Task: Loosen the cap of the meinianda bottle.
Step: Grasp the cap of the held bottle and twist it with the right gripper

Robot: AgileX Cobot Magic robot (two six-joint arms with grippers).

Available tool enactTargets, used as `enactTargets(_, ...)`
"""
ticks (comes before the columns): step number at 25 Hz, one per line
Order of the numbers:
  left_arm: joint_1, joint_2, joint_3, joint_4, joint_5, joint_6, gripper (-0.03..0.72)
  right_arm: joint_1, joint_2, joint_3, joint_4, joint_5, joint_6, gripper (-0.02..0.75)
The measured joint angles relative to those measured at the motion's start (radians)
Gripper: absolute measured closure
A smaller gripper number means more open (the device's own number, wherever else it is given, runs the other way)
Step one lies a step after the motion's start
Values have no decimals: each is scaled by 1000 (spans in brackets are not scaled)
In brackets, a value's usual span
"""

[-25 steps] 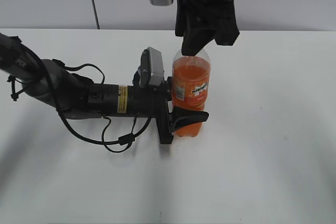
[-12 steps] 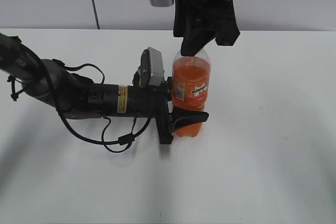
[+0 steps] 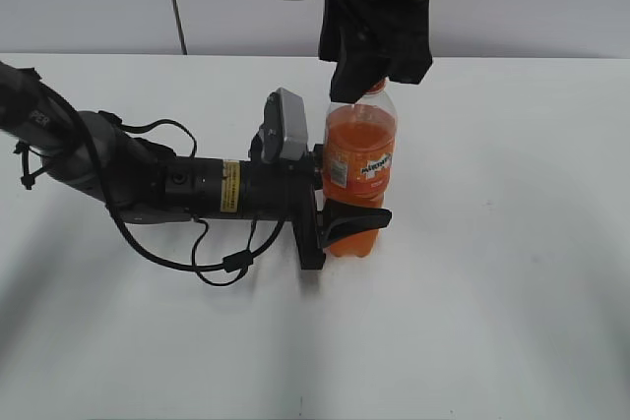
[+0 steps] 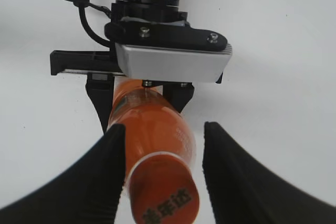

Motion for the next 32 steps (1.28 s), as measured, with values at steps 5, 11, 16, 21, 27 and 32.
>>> enactTargets(5, 0, 0, 0, -1, 2, 0, 293, 0, -1, -3, 12, 0, 66, 337)
enactTargets(11, 0, 0, 0, -2, 3, -2, 294, 0, -3, -76, 26, 0, 357, 329)
enactTargets(16, 0, 0, 0, -2, 4, -3, 294, 0, -10, -95, 27, -1, 686, 329)
enactTargets(21, 0, 0, 0, -3, 10, -3, 294, 0, -10, -95, -64, -1, 1019, 329)
enactTargets(27, -1, -1, 0, -3, 18, -6, 294, 0, -39, -66, -170, 0, 1330, 329)
enactTargets(32, -1, -1, -2, -3, 19, -7, 294, 0, -75, -36, -158, -1, 1418, 329)
